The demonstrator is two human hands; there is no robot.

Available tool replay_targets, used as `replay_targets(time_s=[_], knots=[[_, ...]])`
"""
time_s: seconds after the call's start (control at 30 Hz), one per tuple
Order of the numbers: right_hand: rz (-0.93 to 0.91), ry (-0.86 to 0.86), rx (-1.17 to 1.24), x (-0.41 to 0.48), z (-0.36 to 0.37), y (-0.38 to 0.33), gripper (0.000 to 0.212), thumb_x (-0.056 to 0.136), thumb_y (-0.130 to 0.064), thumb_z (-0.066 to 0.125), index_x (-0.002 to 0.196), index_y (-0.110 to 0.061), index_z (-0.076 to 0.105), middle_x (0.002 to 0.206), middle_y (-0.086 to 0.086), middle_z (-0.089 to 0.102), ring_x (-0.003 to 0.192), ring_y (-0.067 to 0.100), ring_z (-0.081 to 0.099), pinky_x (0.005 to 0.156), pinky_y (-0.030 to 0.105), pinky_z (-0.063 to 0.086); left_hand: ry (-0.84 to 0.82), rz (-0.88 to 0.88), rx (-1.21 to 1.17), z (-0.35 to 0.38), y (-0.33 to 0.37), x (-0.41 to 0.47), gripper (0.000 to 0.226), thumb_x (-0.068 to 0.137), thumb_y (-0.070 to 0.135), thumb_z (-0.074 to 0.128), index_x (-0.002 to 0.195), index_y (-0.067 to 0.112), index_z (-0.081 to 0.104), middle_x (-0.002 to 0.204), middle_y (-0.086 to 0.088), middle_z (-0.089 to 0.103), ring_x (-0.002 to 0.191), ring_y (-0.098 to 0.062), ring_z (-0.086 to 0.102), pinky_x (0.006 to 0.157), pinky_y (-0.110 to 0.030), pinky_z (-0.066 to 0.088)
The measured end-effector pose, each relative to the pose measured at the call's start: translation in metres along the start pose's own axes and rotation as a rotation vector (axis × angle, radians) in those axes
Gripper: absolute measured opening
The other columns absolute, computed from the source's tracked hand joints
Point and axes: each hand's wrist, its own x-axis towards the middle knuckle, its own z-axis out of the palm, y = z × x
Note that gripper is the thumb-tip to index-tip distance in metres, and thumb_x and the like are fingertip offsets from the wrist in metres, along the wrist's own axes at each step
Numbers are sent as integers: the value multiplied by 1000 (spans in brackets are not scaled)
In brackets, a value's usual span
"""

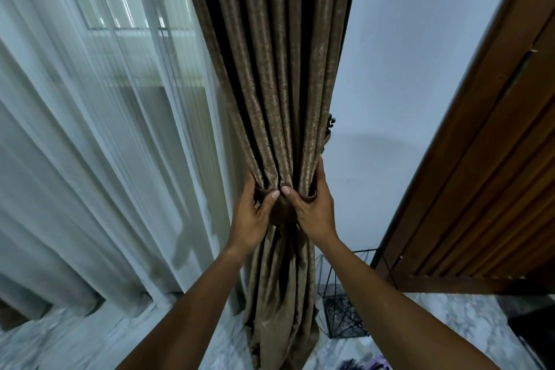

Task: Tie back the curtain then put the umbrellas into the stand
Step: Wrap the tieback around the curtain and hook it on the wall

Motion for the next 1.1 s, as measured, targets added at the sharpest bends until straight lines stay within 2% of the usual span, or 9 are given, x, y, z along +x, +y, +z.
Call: replay_targets(time_s=[0.07,0.1,0.2,0.3,0.47,0.87,0.97,1.03,1.1], knots=[[-31,16,-21,-1,1,0,87,89,-38,77,152,-55,19,157,-19,40,144,-1,39,118,31,38,25,24,42,1,2,-3,73,103,28,55,157,43,9,155,-2,46,139,-16,49,109,-19,43],[-47,24,-25,-1,2,2,87,89,-36,76,154,-51,20,159,-17,38,146,1,36,120,36,36,40,44,73,2,2,-5,75,104,28,54,155,47,4,156,-6,45,140,-19,48,109,-20,44],[-80,43,-62,-2,5,6,87,92,-35,74,160,-36,19,165,-11,29,152,8,28,122,48,33,55,104,176,4,-3,-10,80,104,31,52,154,51,-6,160,-16,35,145,-30,41,113,-49,42],[-90,34,-115,-1,8,7,86,95,-39,69,161,-35,15,167,-9,23,154,10,24,122,50,32,41,139,229,5,-6,-11,78,104,32,51,156,48,-5,169,2,15,153,-21,25,117,-53,36],[-96,-2,-149,2,8,6,81,96,-44,66,160,-37,16,167,-9,24,154,11,25,121,50,33,28,134,240,0,-1,-3,75,103,34,53,148,64,0,163,-1,32,145,-22,41,113,-49,42],[-69,4,-154,8,2,13,81,94,-43,67,159,-35,20,164,-9,30,151,9,30,121,48,35,2,121,269,0,-13,3,67,105,35,47,153,56,6,160,-7,37,145,-24,41,111,-49,45],[-52,-31,-147,1,-6,12,84,92,-44,70,159,-36,20,162,-11,33,149,7,33,120,46,37,22,118,281,1,-13,-2,64,106,33,47,156,46,10,161,-7,37,144,-24,43,109,-47,47],[-53,-50,-164,-4,-12,12,86,91,-47,71,159,-37,20,162,-11,33,149,7,33,120,44,37,34,111,283,2,-12,-10,64,105,31,47,160,34,14,163,-6,31,146,-19,38,114,-40,43],[-55,-59,-185,-10,-20,12,87,89,-50,72,159,-39,20,163,-11,32,150,6,31,121,41,36,77,115,321,6,-9,-21,63,106,24,48,161,22,17,165,-7,26,147,-7,27,115,-13,31]])
